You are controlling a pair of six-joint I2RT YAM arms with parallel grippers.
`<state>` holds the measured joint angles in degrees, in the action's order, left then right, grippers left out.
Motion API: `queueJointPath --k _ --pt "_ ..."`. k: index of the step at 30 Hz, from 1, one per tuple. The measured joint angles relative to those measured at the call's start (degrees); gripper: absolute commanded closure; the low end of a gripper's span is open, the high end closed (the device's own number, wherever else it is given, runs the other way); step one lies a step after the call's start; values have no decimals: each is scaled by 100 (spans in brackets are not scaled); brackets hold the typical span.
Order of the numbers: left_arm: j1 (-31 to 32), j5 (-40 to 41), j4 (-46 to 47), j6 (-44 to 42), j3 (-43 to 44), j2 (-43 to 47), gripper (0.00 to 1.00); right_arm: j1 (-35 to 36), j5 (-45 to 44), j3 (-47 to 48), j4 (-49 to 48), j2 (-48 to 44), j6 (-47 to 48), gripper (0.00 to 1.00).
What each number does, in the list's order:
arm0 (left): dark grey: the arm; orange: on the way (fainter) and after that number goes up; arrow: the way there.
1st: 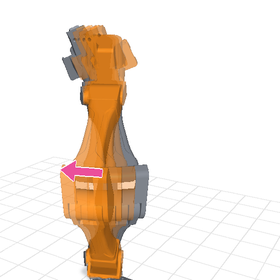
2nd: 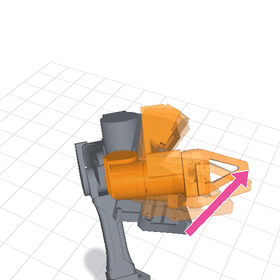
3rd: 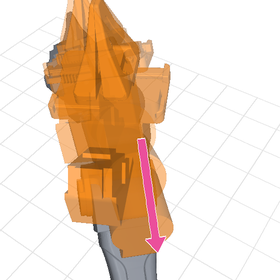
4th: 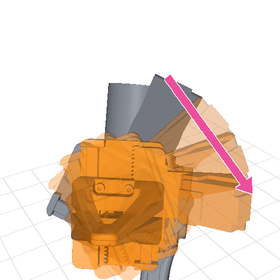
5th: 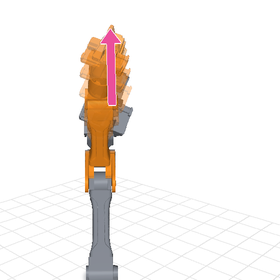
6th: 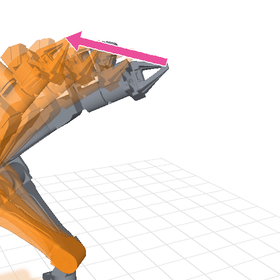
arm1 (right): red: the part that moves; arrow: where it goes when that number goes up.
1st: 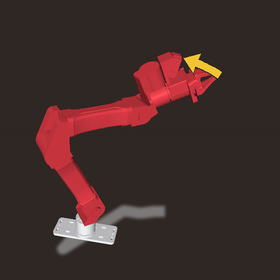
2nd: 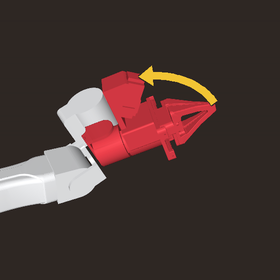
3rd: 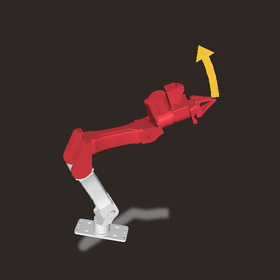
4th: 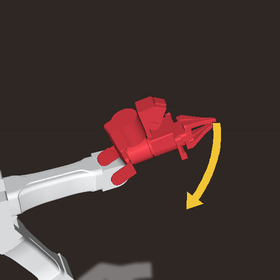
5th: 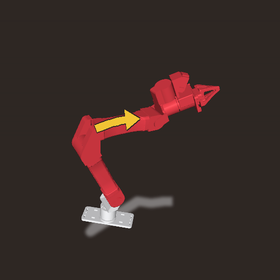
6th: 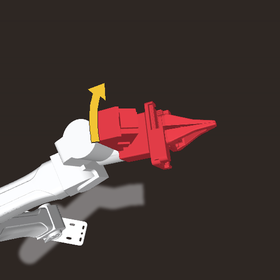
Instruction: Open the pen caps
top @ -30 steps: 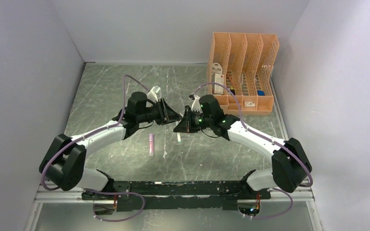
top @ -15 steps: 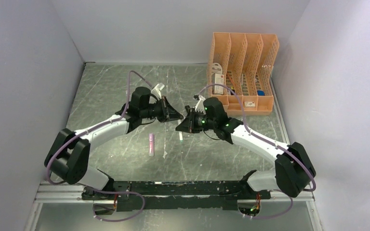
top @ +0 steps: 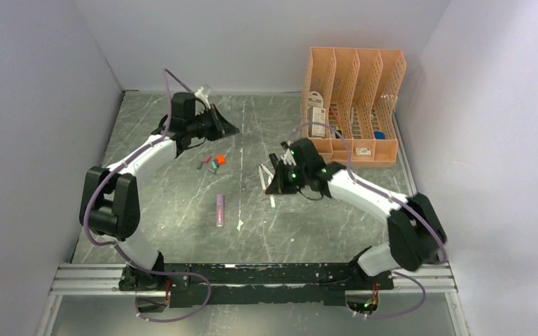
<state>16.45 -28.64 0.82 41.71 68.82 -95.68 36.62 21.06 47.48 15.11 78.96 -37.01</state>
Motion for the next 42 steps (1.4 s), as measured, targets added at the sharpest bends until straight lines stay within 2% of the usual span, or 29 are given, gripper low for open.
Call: queueJointPath --k 5,6,11,15,21,27,31,36,39,42 --pt "98 201 -918 -514 -516 365 93 -153 -1163 1635 682 1517 938 100" --pt "103 271 -1108 -599 -647 490 93 -160 -1366 1873 780 1779 1108 97" --pt "103 533 -1725 -881 -997 997 93 -164 -2155 2577 1152 2778 1672 83" --pt "103 651 -1871 -1003 -1012 1058 93 -164 -2555 2857 1394 3161 1895 76" --pt "103 723 -2020 -1121 -962 874 93 -157 -2813 3003 1499 3209 2015 65" --pt "129 973 -2319 -1342 -557 216 93 -149 -2879 2968 1591 3112 2022 62" --pt "166 1268 -2612 -1547 -116 -271 91 -129 -2798 2778 1635 2634 1939 59" --pt "186 1635 -2800 -1753 232 -756 78 52 -2546 2448 1585 1943 1716 57" --pt "195 1786 -2839 -1827 284 -949 69 280 -2380 2295 1504 1799 1569 56" --pt "203 1860 -2861 -1886 293 -1069 65 535 -2247 2146 1464 1794 1408 55"
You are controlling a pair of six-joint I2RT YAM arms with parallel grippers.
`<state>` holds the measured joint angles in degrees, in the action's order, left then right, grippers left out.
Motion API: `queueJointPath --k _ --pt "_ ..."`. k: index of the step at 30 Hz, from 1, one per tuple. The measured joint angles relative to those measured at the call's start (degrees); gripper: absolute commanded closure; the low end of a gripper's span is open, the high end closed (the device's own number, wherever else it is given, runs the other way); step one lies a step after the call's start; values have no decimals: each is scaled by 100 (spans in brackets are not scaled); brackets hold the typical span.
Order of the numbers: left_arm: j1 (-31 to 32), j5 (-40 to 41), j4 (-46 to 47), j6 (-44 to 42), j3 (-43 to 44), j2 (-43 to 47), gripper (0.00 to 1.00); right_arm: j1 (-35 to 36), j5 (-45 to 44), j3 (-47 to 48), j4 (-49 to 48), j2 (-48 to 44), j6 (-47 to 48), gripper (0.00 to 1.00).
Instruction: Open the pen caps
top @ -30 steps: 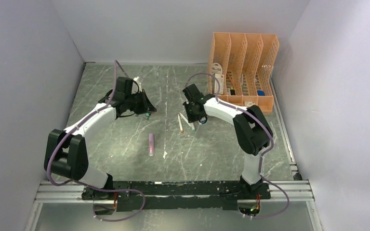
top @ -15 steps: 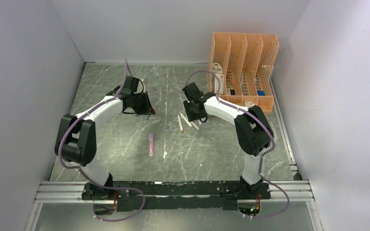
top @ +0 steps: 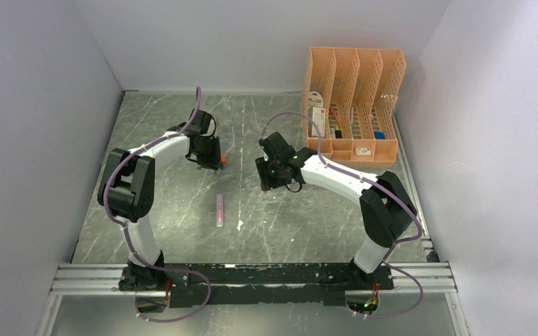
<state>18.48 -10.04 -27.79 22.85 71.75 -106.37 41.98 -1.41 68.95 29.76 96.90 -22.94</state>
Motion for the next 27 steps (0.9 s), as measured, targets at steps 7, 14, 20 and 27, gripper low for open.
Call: queueJointPath --k 7,14,20,27 --pt "24 98 -35 -66 96 -22 54 302 164 -59 -15 0 -256 55" --pt "28 105 -223 -103 138 190 23 560 273 -59 -70 -2 -509 53" --pt "26 103 -658 -81 138 1399 1 1001 452 83 -245 219 -767 53" --pt "-74 109 -1097 11 -55 3191 1 1314 529 608 -310 1025 -1008 51"
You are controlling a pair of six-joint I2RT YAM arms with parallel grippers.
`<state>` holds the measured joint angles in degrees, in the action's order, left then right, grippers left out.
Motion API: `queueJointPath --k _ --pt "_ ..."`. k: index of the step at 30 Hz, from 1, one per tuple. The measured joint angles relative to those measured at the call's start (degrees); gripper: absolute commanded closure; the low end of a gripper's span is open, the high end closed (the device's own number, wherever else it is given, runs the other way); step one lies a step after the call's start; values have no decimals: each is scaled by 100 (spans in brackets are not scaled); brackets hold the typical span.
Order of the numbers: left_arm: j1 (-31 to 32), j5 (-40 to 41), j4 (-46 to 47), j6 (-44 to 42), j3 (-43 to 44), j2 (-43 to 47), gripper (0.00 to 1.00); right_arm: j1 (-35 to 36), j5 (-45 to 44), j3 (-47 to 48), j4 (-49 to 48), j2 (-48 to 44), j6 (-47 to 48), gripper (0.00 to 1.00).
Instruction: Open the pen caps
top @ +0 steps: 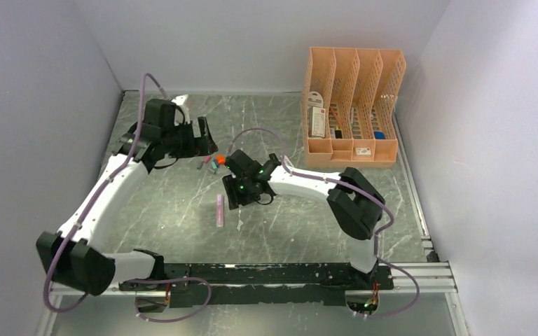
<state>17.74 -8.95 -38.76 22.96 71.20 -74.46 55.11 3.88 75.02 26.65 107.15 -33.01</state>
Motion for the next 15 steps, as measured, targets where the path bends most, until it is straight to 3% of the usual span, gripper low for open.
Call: queueJointPath --k 5,15 --pt "-26 -2 -319 44 -35 542 1 136 0 457 2 566 -114 49" --pt "-61 26 -595 44 -87 682 1 511 -223 1482 341 1467 -192 45"
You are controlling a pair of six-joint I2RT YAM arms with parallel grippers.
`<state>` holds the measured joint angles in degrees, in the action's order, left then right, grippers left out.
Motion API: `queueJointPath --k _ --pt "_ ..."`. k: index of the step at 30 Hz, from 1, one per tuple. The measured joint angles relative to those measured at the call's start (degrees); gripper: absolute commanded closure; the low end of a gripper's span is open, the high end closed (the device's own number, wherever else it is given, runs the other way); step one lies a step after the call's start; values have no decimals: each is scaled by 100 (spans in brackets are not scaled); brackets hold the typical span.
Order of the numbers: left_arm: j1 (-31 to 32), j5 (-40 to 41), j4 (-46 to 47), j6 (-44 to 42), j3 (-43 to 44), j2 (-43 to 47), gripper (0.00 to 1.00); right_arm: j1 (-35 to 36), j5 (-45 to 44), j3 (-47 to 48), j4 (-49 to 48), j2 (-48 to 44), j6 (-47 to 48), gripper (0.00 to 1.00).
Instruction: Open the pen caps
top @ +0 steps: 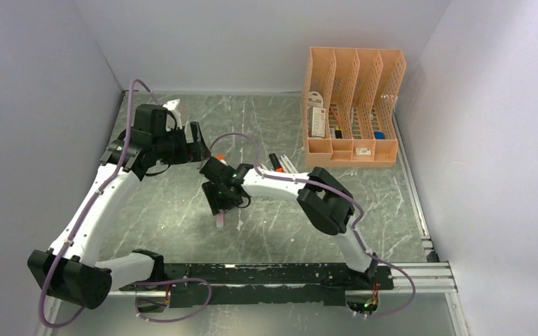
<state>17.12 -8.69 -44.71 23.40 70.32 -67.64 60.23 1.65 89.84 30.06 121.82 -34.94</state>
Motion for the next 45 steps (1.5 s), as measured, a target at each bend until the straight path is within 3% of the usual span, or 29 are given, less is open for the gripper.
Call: queueJointPath --k 3,8,15,21,25,32,39,45 --pt "-59 26 -13 0 -2 68 1 116 -286 389 332 234 9 53" --pt "-66 -52 -63 0 -52 133 1 319 -750 632 535 409 107 82" --pt "-83 -111 -81 0 -76 133 1 280 -680 -514 0 -306 -7 97" --pt "-103 -341 42 52 -114 94 1 -59 -345 -2208 -229 -1718 -17 97" --pt "-120 -874 428 199 -365 -4 1 -415 -61 -2815 -525 -2710 -2 97" --pt "-46 -2374 2127 1228 -1602 50 1 -1132 608 -3576 -1401 -4232 -44 97" --pt "605 -2503 3112 1891 -1864 136 1 -1392 1069 -3611 -1849 -4437 -72 97" --pt "1224 -2184 3377 2015 -1823 -28 1 -1416 1342 -3611 -2065 -4437 -120 97"
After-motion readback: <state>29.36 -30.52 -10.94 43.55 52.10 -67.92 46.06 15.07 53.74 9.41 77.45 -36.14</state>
